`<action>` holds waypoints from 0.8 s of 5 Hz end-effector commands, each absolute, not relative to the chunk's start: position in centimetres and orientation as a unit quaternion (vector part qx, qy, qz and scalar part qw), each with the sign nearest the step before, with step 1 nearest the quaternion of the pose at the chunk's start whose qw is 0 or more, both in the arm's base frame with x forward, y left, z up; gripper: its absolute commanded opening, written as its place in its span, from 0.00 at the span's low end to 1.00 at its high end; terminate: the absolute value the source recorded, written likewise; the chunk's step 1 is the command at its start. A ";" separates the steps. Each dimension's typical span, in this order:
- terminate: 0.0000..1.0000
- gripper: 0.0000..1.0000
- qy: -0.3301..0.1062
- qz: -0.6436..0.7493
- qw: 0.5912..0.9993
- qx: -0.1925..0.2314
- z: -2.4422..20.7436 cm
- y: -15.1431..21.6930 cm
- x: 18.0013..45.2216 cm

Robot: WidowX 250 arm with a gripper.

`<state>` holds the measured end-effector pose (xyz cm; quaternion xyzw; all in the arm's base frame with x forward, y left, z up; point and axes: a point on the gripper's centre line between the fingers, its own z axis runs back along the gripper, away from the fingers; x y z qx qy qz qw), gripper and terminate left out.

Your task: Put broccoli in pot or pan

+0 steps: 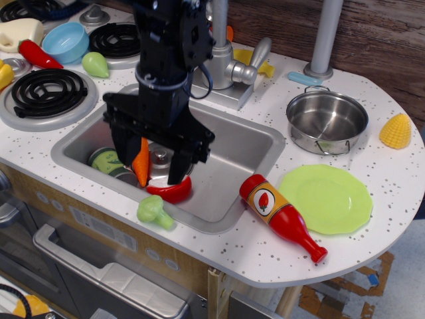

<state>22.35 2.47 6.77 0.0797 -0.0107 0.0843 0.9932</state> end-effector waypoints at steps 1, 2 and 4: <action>0.00 1.00 -0.033 0.082 0.995 0.054 5.6 2.9 22.4; 0.00 1.00 -0.037 0.077 0.996 0.037 4.1 3.0 22.5; 0.00 1.00 -0.042 0.070 0.996 0.024 2.4 2.0 22.4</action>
